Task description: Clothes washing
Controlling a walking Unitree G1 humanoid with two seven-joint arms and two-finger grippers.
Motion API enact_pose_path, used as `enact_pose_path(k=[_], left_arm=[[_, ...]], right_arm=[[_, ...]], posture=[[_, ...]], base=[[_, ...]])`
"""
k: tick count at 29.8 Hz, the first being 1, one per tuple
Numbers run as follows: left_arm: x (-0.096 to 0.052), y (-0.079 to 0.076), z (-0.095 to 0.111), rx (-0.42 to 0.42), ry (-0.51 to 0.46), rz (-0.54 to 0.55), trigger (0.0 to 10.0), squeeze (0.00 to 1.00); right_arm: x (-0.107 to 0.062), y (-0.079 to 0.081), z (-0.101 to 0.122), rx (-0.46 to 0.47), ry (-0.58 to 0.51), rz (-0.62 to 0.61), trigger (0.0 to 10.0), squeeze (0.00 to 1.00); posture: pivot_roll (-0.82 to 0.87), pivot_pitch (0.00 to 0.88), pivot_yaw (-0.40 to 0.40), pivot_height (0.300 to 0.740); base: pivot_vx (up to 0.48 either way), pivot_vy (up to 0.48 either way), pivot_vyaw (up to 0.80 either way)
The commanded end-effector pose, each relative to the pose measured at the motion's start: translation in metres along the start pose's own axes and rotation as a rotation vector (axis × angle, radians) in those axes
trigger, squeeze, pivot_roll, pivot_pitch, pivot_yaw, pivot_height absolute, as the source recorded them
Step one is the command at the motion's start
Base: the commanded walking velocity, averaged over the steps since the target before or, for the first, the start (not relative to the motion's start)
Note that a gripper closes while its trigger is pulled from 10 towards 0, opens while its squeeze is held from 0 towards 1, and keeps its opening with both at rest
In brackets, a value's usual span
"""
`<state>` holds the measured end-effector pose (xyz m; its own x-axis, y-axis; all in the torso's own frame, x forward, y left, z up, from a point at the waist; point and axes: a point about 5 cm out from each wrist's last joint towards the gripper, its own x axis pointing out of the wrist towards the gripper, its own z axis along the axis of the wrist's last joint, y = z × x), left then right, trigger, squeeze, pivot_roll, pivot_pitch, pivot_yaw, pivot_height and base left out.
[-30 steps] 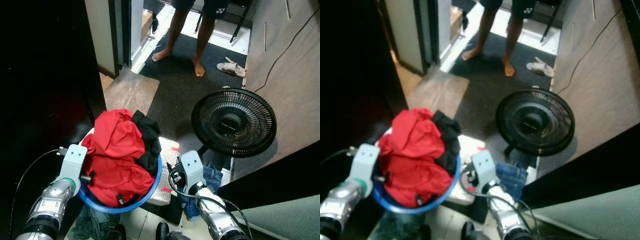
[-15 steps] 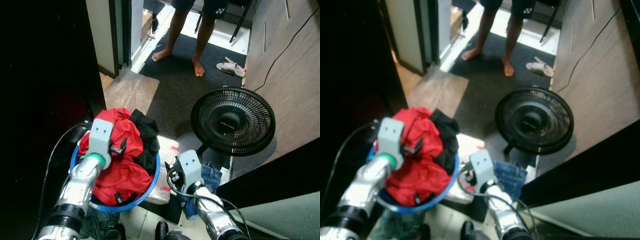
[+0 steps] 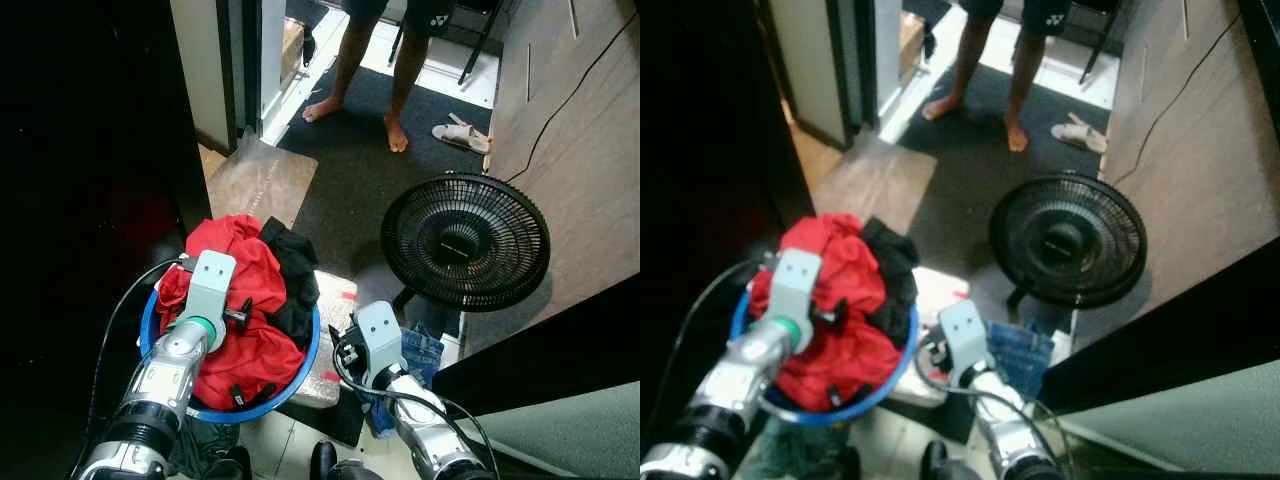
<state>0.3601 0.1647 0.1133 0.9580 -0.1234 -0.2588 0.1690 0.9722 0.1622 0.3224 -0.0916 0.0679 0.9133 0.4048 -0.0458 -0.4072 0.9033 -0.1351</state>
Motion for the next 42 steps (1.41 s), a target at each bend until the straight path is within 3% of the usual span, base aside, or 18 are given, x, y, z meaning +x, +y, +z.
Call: enact_pose_path(k=[1, 6, 15, 19, 24, 34, 40, 42], left_arm=[[-0.002, -0.006, -0.006, -0.001, 0.030, -0.020, 10.0, 0.00], [-0.005, -0.004, -0.005, -0.003, 0.029, -0.010, 10.0, 0.00], [-0.005, 0.011, -0.003, -0.037, -0.018, 0.133, 10.0, 0.00], [-0.014, 0.028, -0.022, -0.006, 0.064, 0.188, 10.0, 0.00], [-0.023, 0.035, -0.037, -0.003, 0.126, 0.179, 10.0, 0.00], [-0.020, 0.026, -0.039, -0.029, 0.145, 0.130, 10.0, 0.00], [-0.008, 0.012, -0.023, -0.055, 0.112, 0.093, 10.0, 0.00], [-0.003, 0.011, -0.015, -0.021, 0.096, 0.088, 10.0, 0.00]], right_arm=[[-0.010, 0.001, -0.016, 0.012, 0.059, -0.001, 10.0, 0.00], [-0.014, 0.001, -0.020, 0.013, 0.071, -0.004, 10.0, 0.00], [-0.014, 0.005, -0.021, 0.020, 0.073, 0.004, 10.0, 0.00], [-0.016, 0.005, -0.022, 0.022, 0.074, 0.008, 10.0, 0.00], [-0.017, 0.004, -0.023, 0.022, 0.078, 0.007, 10.0, 0.00], [-0.014, 0.005, -0.021, 0.022, 0.079, 0.012, 10.0, 0.00], [-0.013, 0.004, -0.020, 0.021, 0.077, 0.007, 10.0, 0.00], [-0.014, 0.004, -0.020, 0.019, 0.079, 0.006, 10.0, 0.00]], posture=[[0.07, 0.385, -0.063, 0.740], [0.07, 0.396, -0.063, 0.740], [0.08, 0.407, -0.069, 0.740], [0.08, 0.411, -0.071, 0.740], [0.09, 0.412, -0.072, 0.740], [0.09, 0.415, -0.075, 0.740], [0.08, 0.411, -0.073, 0.740], [0.08, 0.411, -0.077, 0.740]], base=[[0.000, 0.000, 0.00], [0.000, 0.000, 0.00], [0.000, 0.000, 0.00], [0.000, 0.000, 0.00], [0.000, 0.000, 0.00], [0.000, 0.000, 0.00], [0.000, 0.000, 0.00], [0.000, 0.000, 0.00]])
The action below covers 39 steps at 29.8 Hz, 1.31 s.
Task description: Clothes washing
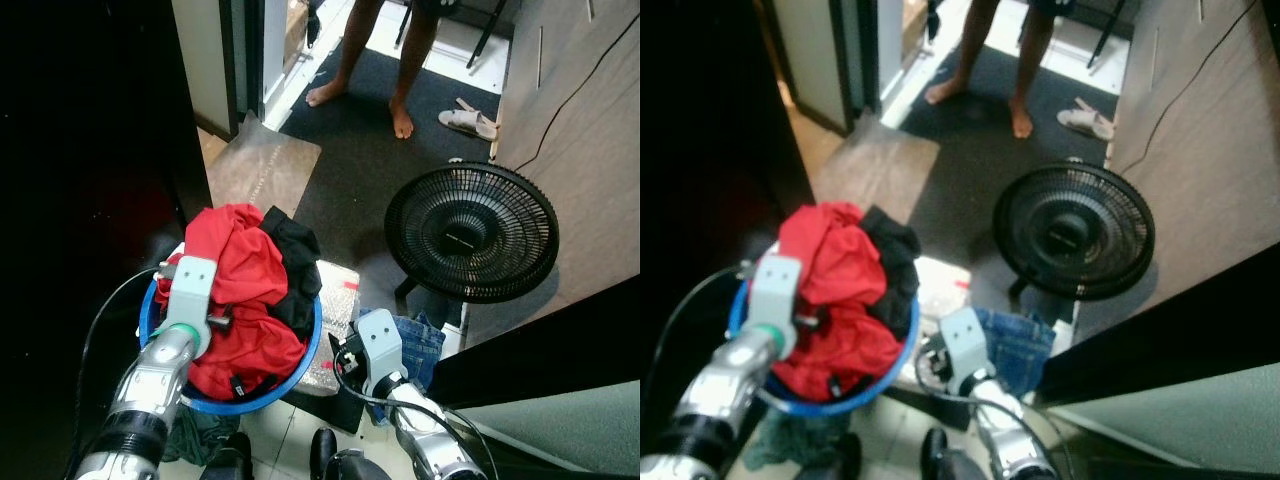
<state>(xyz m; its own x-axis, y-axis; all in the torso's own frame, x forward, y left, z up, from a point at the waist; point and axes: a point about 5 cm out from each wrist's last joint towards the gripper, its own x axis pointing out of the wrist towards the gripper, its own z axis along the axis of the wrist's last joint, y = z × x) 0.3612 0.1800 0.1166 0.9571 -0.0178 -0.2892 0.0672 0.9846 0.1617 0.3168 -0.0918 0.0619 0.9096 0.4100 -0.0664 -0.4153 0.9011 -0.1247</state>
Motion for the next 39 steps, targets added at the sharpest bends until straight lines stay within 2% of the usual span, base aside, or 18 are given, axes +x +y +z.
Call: enact_pose_path(k=[1, 2, 3, 4, 7, 12, 14, 17, 22, 26, 28, 29, 34, 35, 36, 37, 38, 39], left_arm=[[0.003, -0.005, -0.006, 0.089, 0.017, -0.017, 10.0, 0.00], [0.003, -0.005, -0.006, 0.089, 0.017, -0.017, 10.0, 0.00], [0.007, -0.003, 0.001, 0.154, -0.001, -0.018, 10.0, 0.00], [0.007, -0.003, 0.001, 0.154, -0.001, -0.018, 10.0, 0.00], [0.011, 0.002, 0.009, 0.246, -0.013, -0.015, 10.0, 0.00], [0.014, 0.012, 0.006, 0.280, 0.018, 0.022, 10.0, 0.00], [0.014, 0.012, 0.006, 0.280, 0.018, 0.022, 10.0, 0.00], [0.013, 0.022, -0.007, 0.277, 0.089, 0.060, 10.0, 0.00], [0.010, 0.019, -0.020, 0.235, 0.124, 0.041, 10.0, 0.00], [0.010, 0.017, -0.020, 0.218, 0.117, 0.034, 10.0, 0.00], [0.009, 0.012, -0.016, 0.182, 0.089, 0.012, 9.1, 0.00], [0.009, 0.011, -0.014, 0.168, 0.073, 0.001, 8.0, 0.00], [0.008, 0.008, -0.007, 0.134, 0.047, -0.020, 7.9, 0.00], [0.009, 0.005, -0.003, 0.111, 0.033, -0.031, 6.7, 0.00], [0.009, 0.005, -0.003, 0.111, 0.033, -0.031, 6.7, 0.00], [0.009, 0.003, 0.002, 0.097, 0.021, -0.038, 2.7, 0.00], [0.010, 0.001, 0.006, 0.088, 0.013, -0.043, 1.7, 0.00], [0.011, -0.001, 0.009, 0.083, 0.008, -0.044, 0.0, 0.00]], right_arm=[[-0.008, 0.000, -0.015, 0.009, 0.061, -0.003, 10.0, 0.00], [-0.008, 0.000, -0.015, 0.009, 0.061, -0.003, 10.0, 0.00], [-0.008, 0.000, -0.015, 0.008, 0.063, -0.002, 10.0, 0.00], [-0.008, 0.000, -0.015, 0.008, 0.063, -0.002, 10.0, 0.00], [-0.007, 0.001, -0.014, 0.008, 0.062, -0.001, 10.0, 0.00], [-0.006, 0.001, -0.013, 0.010, 0.058, -0.005, 10.0, 0.00], [-0.006, 0.001, -0.013, 0.010, 0.058, -0.005, 10.0, 0.00], [-0.008, 0.000, -0.014, 0.009, 0.059, -0.009, 10.0, 0.00], [-0.009, -0.002, -0.015, 0.007, 0.060, -0.011, 10.0, 0.00], [-0.010, -0.001, -0.015, 0.008, 0.060, -0.010, 10.0, 0.00], [-0.012, 0.001, -0.017, 0.010, 0.064, -0.005, 10.0, 0.00], [-0.013, 0.002, -0.018, 0.011, 0.065, -0.003, 10.0, 0.00], [-0.014, 0.003, -0.019, 0.014, 0.069, -0.001, 10.0, 0.00], [-0.015, 0.003, -0.021, 0.015, 0.074, -0.001, 10.0, 0.00], [-0.015, 0.003, -0.021, 0.015, 0.074, -0.001, 10.0, 0.00], [-0.015, 0.003, -0.021, 0.016, 0.077, 0.000, 10.0, 0.00], [-0.015, 0.003, -0.022, 0.016, 0.080, 0.000, 10.0, 0.00], [-0.015, 0.003, -0.022, 0.016, 0.081, -0.001, 10.0, 0.00]], posture=[[0.08, 0.410, -0.076, 0.740], [0.08, 0.410, -0.076, 0.740], [0.08, 0.409, -0.073, 0.740], [0.08, 0.409, -0.073, 0.740], [0.08, 0.404, -0.068, 0.740], [0.07, 0.403, -0.066, 0.740], [0.07, 0.403, -0.066, 0.740], [0.07, 0.405, -0.070, 0.740], [0.07, 0.421, -0.073, 0.740], [0.07, 0.428, -0.074, 0.740], [0.08, 0.443, -0.074, 0.740], [0.08, 0.453, -0.072, 0.740], [0.09, 0.461, -0.071, 0.740], [0.09, 0.463, -0.071, 0.740], [0.09, 0.463, -0.071, 0.740], [0.09, 0.467, -0.070, 0.740], [0.09, 0.466, -0.069, 0.740], [0.09, 0.466, -0.068, 0.740]], base=[[0.000, 0.000, 0.00], [0.000, 0.000, 0.00], [0.000, 0.000, 0.00], [0.000, 0.000, 0.00], [0.000, 0.000, 0.00], [0.000, 0.000, 0.00], [0.000, 0.000, 0.00], [0.000, 0.000, 0.00], [0.000, 0.000, 0.00], [0.000, 0.000, 0.00], [0.000, 0.000, 0.00], [0.000, 0.000, 0.00], [0.000, 0.000, 0.00], [0.000, 0.000, 0.00], [0.000, 0.000, 0.00], [0.000, 0.000, 0.00], [0.000, 0.000, 0.00], [0.000, 0.000, 0.00]])
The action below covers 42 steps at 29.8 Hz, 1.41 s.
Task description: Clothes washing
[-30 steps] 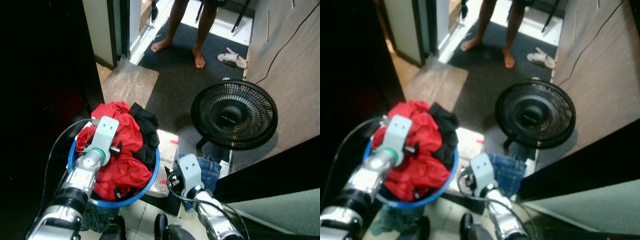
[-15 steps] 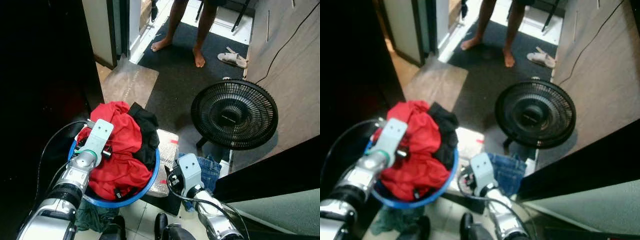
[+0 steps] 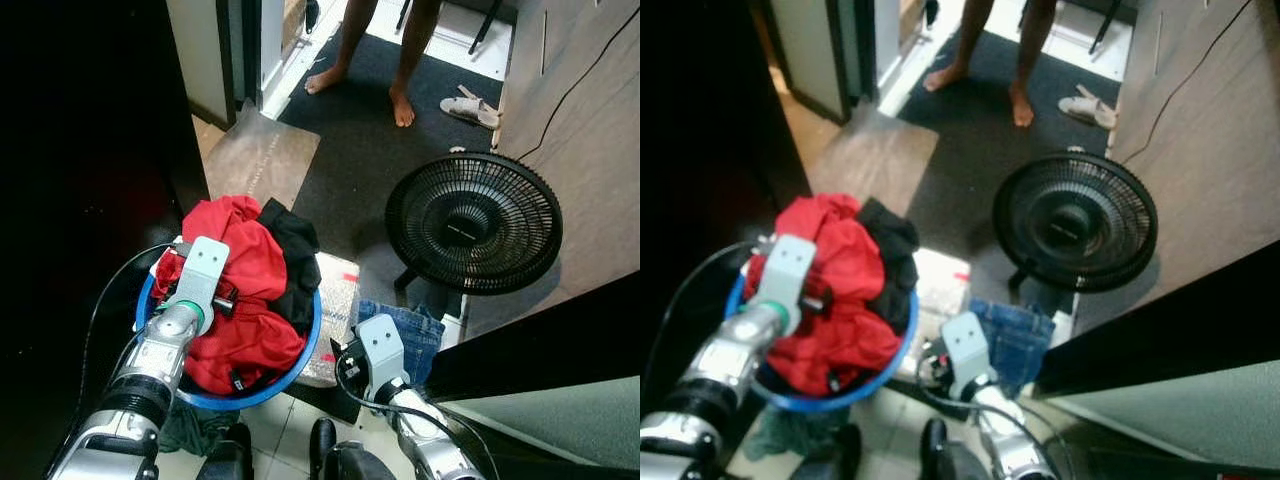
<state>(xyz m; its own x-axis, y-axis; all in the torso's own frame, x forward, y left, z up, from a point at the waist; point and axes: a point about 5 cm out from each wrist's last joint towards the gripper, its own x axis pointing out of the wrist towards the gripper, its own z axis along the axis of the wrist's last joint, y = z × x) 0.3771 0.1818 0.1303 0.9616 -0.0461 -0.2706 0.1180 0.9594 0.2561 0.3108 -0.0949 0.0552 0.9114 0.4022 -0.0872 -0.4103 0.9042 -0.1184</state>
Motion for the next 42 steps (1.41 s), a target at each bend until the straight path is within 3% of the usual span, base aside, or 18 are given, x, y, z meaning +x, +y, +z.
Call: enact_pose_path(k=[1, 10, 27, 28, 30, 32, 33, 36, 37, 39, 40, 42], left_arm=[[0.000, -0.007, -0.007, -0.025, 0.032, -0.022, 0.0, 0.00], [0.000, -0.017, -0.003, -0.034, 0.023, -0.033, 0.0, 0.00], [-0.010, -0.017, 0.003, -0.098, -0.017, -0.039, 0.0, 0.00], [-0.013, -0.018, 0.005, -0.111, -0.037, -0.049, 0.0, 0.00], [-0.028, -0.025, 0.022, -0.169, -0.166, -0.133, 0.0, 0.00], [-0.028, -0.025, 0.022, -0.169, -0.166, -0.133, 0.0, 0.00], [-0.035, -0.027, 0.029, -0.189, -0.219, -0.170, 4.8, 0.00], [-0.035, -0.027, 0.029, -0.189, -0.219, -0.170, 4.8, 0.00], [-0.047, -0.032, 0.038, -0.214, -0.280, -0.230, 10.0, 0.00], [-0.047, -0.032, 0.038, -0.214, -0.280, -0.230, 10.0, 0.00], [-0.063, -0.042, 0.044, -0.214, -0.335, -0.309, 10.0, 0.00], [-0.063, -0.042, 0.044, -0.214, -0.335, -0.309, 10.0, 0.00]], right_arm=[[-0.009, 0.002, -0.015, 0.009, 0.060, 0.004, 10.0, 0.00], [-0.009, 0.000, -0.014, 0.009, 0.059, -0.009, 10.0, 0.00], [-0.004, -0.002, -0.010, 0.009, 0.053, -0.018, 10.0, 0.00], [-0.003, -0.002, -0.009, 0.009, 0.050, -0.021, 10.0, 0.00], [-0.001, -0.005, -0.004, 0.011, 0.024, -0.034, 10.0, 0.00], [-0.001, -0.005, -0.004, 0.011, 0.024, -0.034, 10.0, 0.00], [0.000, -0.006, -0.001, 0.015, 0.010, -0.039, 10.0, 0.00], [0.000, -0.006, -0.001, 0.015, 0.010, -0.039, 10.0, 0.00], [0.001, -0.008, 0.006, 0.021, -0.024, -0.051, 10.0, 0.00], [0.001, -0.008, 0.006, 0.021, -0.024, -0.051, 10.0, 0.00], [0.002, -0.012, 0.016, 0.028, -0.070, -0.070, 10.0, 0.00], [0.002, -0.012, 0.016, 0.028, -0.070, -0.070, 10.0, 0.00]], posture=[[0.09, 0.466, -0.068, 0.740], [0.08, 0.465, -0.065, 0.740], [0.09, 0.424, -0.057, 0.740], [0.09, 0.412, -0.053, 0.740], [0.09, 0.387, -0.046, 0.740], [0.09, 0.387, -0.046, 0.740], [0.09, 0.365, -0.040, 0.740], [0.09, 0.365, -0.040, 0.740], [0.09, 0.331, -0.030, 0.740], [0.09, 0.331, -0.030, 0.740], [0.08, 0.286, -0.018, 0.740], [0.08, 0.286, -0.018, 0.740]], base=[[0.000, 0.000, 0.00], [0.000, 0.000, 0.00], [0.000, 0.000, 0.00], [0.000, 0.000, 0.00], [0.000, 0.000, 0.00], [0.000, 0.000, 0.00], [0.000, 0.000, 0.00], [0.000, 0.000, 0.00], [0.000, 0.000, 0.00], [0.000, 0.000, 0.00], [0.000, 0.000, 0.00], [0.000, 0.000, 0.00]])
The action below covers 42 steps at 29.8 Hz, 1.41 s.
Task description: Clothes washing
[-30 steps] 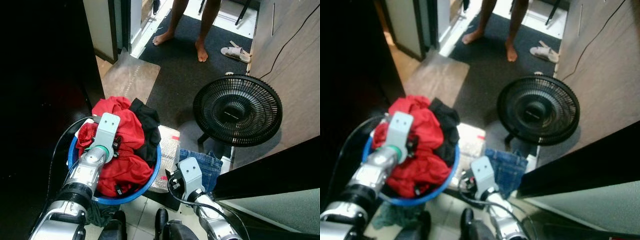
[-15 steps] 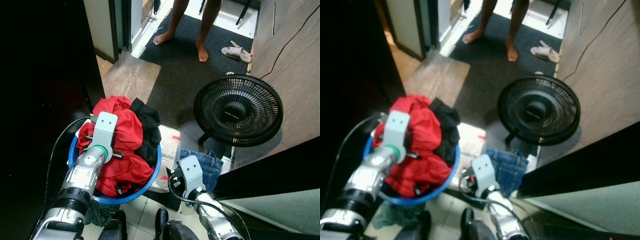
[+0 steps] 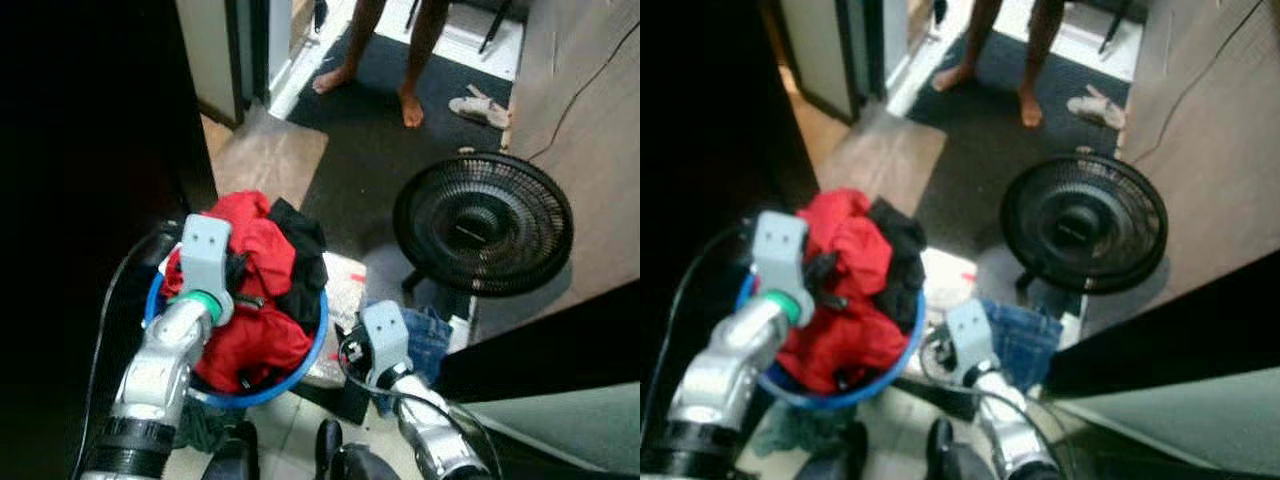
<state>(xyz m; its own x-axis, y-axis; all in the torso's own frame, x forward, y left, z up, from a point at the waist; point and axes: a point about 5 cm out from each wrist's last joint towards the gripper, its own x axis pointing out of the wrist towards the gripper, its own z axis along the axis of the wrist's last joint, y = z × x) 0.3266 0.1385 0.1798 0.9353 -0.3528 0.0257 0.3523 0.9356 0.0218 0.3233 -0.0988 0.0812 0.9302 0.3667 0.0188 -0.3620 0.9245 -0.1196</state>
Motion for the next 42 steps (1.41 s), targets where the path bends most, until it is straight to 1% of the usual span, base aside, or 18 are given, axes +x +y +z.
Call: enact_pose_path(k=[1, 2, 3, 4, 5, 9, 18, 20, 22, 23, 29, 31, 32, 33, 34, 37, 39, 42], left_arm=[[-0.010, -0.026, 0.004, -0.017, -0.035, -0.101, 10.0, 0.00], [-0.010, -0.026, 0.004, -0.017, -0.035, -0.101, 10.0, 0.00], [-0.014, -0.040, 0.009, -0.029, -0.068, -0.127, 10.0, 0.00], [-0.014, -0.040, 0.009, -0.029, -0.068, -0.127, 10.0, 0.00], [-0.017, -0.050, 0.015, -0.039, -0.099, -0.146, 10.0, 0.00], [-0.023, -0.058, 0.021, -0.039, -0.124, -0.174, 10.0, 0.00], [-0.046, -0.053, 0.014, -0.007, -0.082, -0.206, 10.0, 0.00], [-0.045, -0.051, 0.008, -0.006, -0.056, -0.173, 10.0, 0.00], [-0.043, -0.055, 0.006, -0.007, -0.051, -0.171, 10.0, 0.00], [-0.043, -0.055, 0.006, -0.007, -0.051, -0.171, 10.0, 0.00], [-0.042, -0.058, 0.009, -0.015, -0.055, -0.179, 10.0, 0.00], [-0.042, -0.058, 0.009, -0.015, -0.055, -0.179, 10.0, 0.00], [-0.042, -0.059, 0.009, -0.017, -0.053, -0.180, 10.0, 0.00], [-0.042, -0.059, 0.009, -0.017, -0.053, -0.180, 10.0, 0.00], [-0.041, -0.060, 0.010, -0.020, -0.053, -0.182, 10.0, 0.00], [-0.040, -0.061, 0.010, -0.022, -0.055, -0.184, 10.0, 0.00], [-0.037, -0.063, 0.012, -0.026, -0.063, -0.179, 10.0, 0.00], [-0.036, -0.063, 0.013, -0.027, -0.068, -0.170, 10.0, 0.00]], right_arm=[[-0.006, -0.007, 0.002, 0.030, -0.025, -0.042, 10.0, 0.00], [-0.006, -0.007, 0.002, 0.030, -0.025, -0.042, 10.0, 0.00], [-0.005, -0.011, 0.013, 0.033, -0.077, -0.061, 10.0, 0.00], [-0.005, -0.011, 0.013, 0.033, -0.077, -0.061, 10.0, 0.00], [-0.007, -0.013, 0.024, 0.040, -0.127, -0.064, 10.0, 0.00], [-0.011, -0.014, 0.037, 0.057, -0.181, -0.046, 10.0, 0.00], [-0.032, -0.010, 0.058, 0.084, -0.250, 0.082, 10.0, 0.00], [-0.032, -0.014, 0.059, 0.063, -0.236, 0.133, 10.0, 0.00], [-0.039, -0.021, 0.041, 0.037, -0.137, 0.199, 10.0, 0.00], [-0.039, -0.021, 0.041, 0.037, -0.137, 0.199, 10.0, 0.00], [-0.064, -0.030, 0.015, 0.037, 0.030, 0.329, 10.0, 0.00], [-0.064, -0.030, 0.015, 0.037, 0.030, 0.329, 10.0, 0.00], [-0.065, -0.030, 0.016, 0.041, 0.043, 0.357, 10.0, 0.50], [-0.065, -0.030, 0.016, 0.041, 0.043, 0.357, 10.0, 0.50], [-0.062, -0.028, 0.018, 0.040, 0.042, 0.380, 10.0, 1.00], [-0.053, -0.020, 0.025, 0.048, 0.022, 0.427, 10.0, 1.00], [-0.042, -0.005, 0.037, 0.054, -0.006, 0.524, 10.0, 1.00], [-0.040, 0.002, 0.041, 0.055, -0.012, 0.581, 10.0, 1.00]], posture=[[0.08, 0.245, -0.009, 0.740], [0.08, 0.245, -0.009, 0.740], [0.07, 0.220, -0.003, 0.740], [0.07, 0.220, -0.003, 0.740], [0.07, 0.198, 0.001, 0.740], [0.06, 0.181, 0.001, 0.740], [0.05, 0.132, 0.002, 0.740], [0.04, 0.124, -0.002, 0.740], [0.05, 0.118, -0.008, 0.740], [0.05, 0.118, -0.008, 0.740], [0.04, 0.125, -0.011, 0.740], [0.04, 0.125, -0.011, 0.740], [0.04, 0.125, -0.010, 0.740], [0.04, 0.125, -0.010, 0.740], [0.04, 0.126, -0.007, 0.740], [0.05, 0.125, -0.011, 0.740], [0.06, 0.123, -0.016, 0.740], [0.06, 0.122, -0.021, 0.740]], base=[[0.000, 0.000, 0.00], [0.000, 0.000, 0.00], [0.000, 0.000, 0.00], [0.000, 0.000, 0.00], [0.000, 0.000, 0.00], [0.000, 0.000, 0.00], [0.000, 0.000, 0.00], [0.000, 0.000, 0.00], [0.000, 0.000, 0.00], [0.000, 0.000, 0.00], [0.000, 0.000, 0.00], [0.000, 0.000, 0.00], [0.000, 0.000, 0.00], [0.000, 0.000, 0.00], [0.000, 0.000, 0.00], [0.000, 0.000, 0.00], [0.000, 0.000, 0.00], [0.000, 0.000, 0.00]])
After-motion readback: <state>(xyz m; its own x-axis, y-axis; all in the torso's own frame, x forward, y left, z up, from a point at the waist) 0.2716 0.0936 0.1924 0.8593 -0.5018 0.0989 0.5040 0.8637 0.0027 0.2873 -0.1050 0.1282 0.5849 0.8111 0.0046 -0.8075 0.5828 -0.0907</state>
